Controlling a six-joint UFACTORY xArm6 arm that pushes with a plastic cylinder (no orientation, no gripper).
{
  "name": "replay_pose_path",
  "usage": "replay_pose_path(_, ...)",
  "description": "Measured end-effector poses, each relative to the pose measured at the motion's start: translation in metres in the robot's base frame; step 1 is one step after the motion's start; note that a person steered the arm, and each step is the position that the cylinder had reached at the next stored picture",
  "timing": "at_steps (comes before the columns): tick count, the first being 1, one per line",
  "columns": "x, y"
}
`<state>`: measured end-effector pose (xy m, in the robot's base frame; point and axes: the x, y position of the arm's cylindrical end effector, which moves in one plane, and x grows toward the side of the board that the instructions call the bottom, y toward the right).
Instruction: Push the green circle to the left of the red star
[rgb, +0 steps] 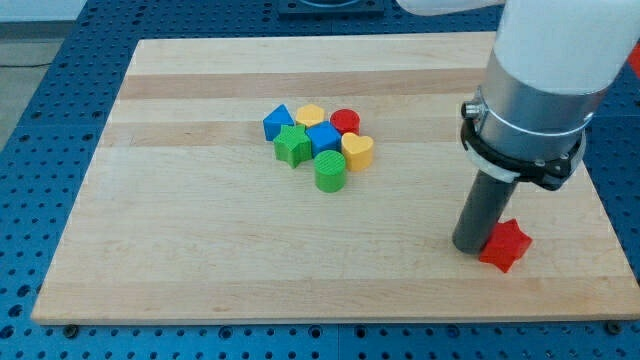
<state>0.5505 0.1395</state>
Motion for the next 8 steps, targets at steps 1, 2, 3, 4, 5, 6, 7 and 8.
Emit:
replay_pose_path(1,-0.008,-0.013)
replay_pose_path(2,-0.031,-0.028)
replay_pose_path(3,-0.026,-0.065)
replay_pose_path(4,-0.025,-0.119)
replay_pose_path(5,-0.027,-0.171)
replay_pose_path(6,-0.047,-0.207)
replay_pose_path(7,-0.083,-0.209)
replay_pose_path(8,-0.112,-0.189)
